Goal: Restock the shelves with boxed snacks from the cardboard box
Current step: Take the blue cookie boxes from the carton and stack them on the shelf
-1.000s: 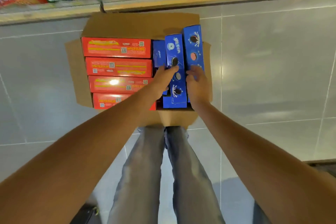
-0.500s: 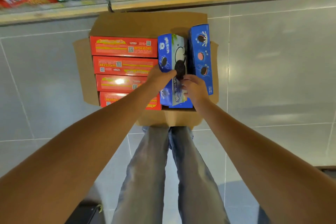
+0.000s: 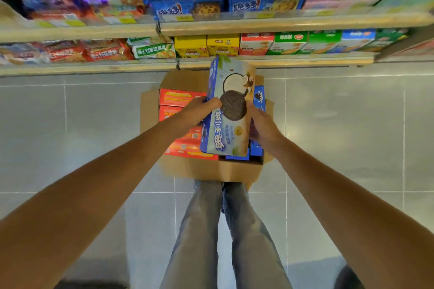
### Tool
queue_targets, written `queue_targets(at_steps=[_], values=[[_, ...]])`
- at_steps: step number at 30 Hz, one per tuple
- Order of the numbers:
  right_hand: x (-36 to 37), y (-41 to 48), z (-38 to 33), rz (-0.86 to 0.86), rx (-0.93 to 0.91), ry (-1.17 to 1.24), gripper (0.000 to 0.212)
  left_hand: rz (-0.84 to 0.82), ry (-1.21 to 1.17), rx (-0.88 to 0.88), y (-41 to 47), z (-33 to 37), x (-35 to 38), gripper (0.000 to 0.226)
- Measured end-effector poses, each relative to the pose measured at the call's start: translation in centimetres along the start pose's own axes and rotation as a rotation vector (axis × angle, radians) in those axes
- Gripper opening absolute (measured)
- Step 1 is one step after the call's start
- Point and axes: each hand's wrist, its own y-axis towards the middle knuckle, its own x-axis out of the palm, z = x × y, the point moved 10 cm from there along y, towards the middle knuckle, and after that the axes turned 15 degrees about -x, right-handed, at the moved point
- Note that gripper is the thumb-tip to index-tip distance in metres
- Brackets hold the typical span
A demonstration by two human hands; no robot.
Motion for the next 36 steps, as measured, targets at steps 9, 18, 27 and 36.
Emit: queue_targets(at_steps=[9,18,27,36], values=[[2.1,-8.2,-15.8,-0.202,-0.153,0.432,0.034,-0.1,0.148,0.159,-14.7,8.9,-1.5,0.028],[-0.6,-18.1,-35.5,-0.165,-0.53,0.533,0.032,0.029,0.133,0.443,-33.3,18.2,-5.1,0.031],[1.0,-30.2,-50.7,-0.295,-0.832,0.686,0.018,0.056,-0.04,0.731,-48.8,24.0,-6.5,0.023],[1.8,-38.4,-60.8,-0.304,-0.974,0.703,0.029,0.154,-0.238,1.017,-61.5,29.4,-8.2,0.022]])
